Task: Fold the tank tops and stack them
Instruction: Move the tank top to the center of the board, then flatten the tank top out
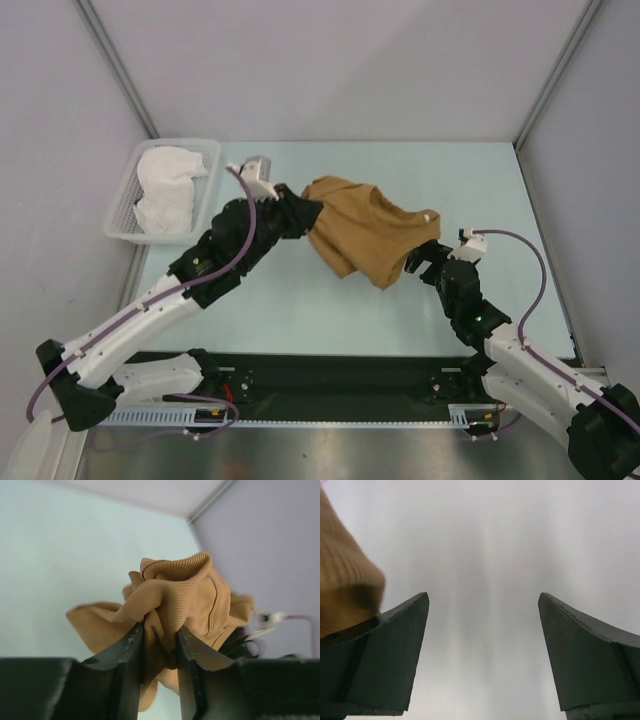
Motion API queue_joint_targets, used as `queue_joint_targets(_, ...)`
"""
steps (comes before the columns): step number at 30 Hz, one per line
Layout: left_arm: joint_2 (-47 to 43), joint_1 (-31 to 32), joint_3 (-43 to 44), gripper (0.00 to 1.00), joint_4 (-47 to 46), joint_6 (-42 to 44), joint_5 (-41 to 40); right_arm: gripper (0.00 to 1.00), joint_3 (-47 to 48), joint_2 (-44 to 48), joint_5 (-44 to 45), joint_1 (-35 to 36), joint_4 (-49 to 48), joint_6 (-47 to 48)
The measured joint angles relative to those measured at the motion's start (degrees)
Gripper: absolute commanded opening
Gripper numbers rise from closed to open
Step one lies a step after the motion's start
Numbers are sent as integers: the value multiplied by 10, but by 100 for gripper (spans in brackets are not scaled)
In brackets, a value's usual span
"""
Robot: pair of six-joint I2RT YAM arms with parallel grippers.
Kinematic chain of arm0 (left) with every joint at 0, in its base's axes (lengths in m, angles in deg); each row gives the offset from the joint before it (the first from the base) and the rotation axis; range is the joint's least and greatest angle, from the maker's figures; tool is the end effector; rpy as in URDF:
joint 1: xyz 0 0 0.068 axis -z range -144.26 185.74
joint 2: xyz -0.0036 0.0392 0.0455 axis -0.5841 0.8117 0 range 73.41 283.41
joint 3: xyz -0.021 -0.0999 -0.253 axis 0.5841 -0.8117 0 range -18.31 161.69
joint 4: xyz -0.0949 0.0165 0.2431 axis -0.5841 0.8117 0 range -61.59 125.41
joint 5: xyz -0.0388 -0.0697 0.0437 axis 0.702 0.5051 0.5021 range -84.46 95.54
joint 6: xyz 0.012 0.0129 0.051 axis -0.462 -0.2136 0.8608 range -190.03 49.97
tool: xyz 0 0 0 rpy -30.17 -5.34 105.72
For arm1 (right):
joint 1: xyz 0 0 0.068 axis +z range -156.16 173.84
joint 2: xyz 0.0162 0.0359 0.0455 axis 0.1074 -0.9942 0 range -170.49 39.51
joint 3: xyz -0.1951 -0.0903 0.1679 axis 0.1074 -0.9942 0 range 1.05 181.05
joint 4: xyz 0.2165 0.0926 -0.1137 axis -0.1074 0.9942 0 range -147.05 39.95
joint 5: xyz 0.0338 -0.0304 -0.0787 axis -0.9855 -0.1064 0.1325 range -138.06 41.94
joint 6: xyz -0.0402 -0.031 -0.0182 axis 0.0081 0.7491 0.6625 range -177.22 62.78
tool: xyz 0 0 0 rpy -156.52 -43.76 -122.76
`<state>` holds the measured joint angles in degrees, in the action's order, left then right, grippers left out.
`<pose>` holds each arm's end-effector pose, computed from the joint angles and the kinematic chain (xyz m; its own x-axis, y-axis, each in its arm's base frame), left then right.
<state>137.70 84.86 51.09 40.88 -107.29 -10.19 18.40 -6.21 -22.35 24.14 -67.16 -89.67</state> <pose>0.1720 -0.1839 0.4191 -0.4007 -0.4274 -0.8104 0.3886 0.7217 -0.5728 0.1636 0.0778 0.2056 -0.2814 0.3955 -0.8743 0.0615 0.9167 0.3949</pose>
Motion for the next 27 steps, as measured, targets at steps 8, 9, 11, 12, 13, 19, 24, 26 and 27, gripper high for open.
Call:
queue_joint_targets(8, -36, -9, -254, 100, 52, -68, -47, 92, -17, 49, 14, 0, 10, -3)
queue_joint_targets(9, -35, -9, -260, 100, 71, -69, -54, 90, -19, 48, 11, -1, 7, -2)
queue_joint_targets(11, -42, -9, -262, 100, 90, -68, -70, 84, -21, 37, -7, -1, -2, 6)
queue_joint_targets(12, -48, -10, -262, 100, 91, -68, -76, 83, -21, 28, -21, -1, -12, 11)
queue_joint_targets(13, -56, -12, -262, 100, 93, -67, -83, 80, -21, 12, -38, -1, -24, 17)
queue_joint_targets(19, -91, -48, -282, 100, 79, -54, -92, 70, 28, -90, -144, 2, -35, 47)
queue_joint_targets(24, -110, -73, -370, 100, 36, -42, -73, 61, 173, -229, -215, 15, -24, 56)
queue_joint_targets(26, -125, -73, -400, 100, 27, -37, -64, 60, 230, -289, -236, 24, -10, 58)
queue_joint_targets(27, -137, -73, -412, 100, 23, -32, -60, 61, 252, -313, -242, 29, -3, 60)
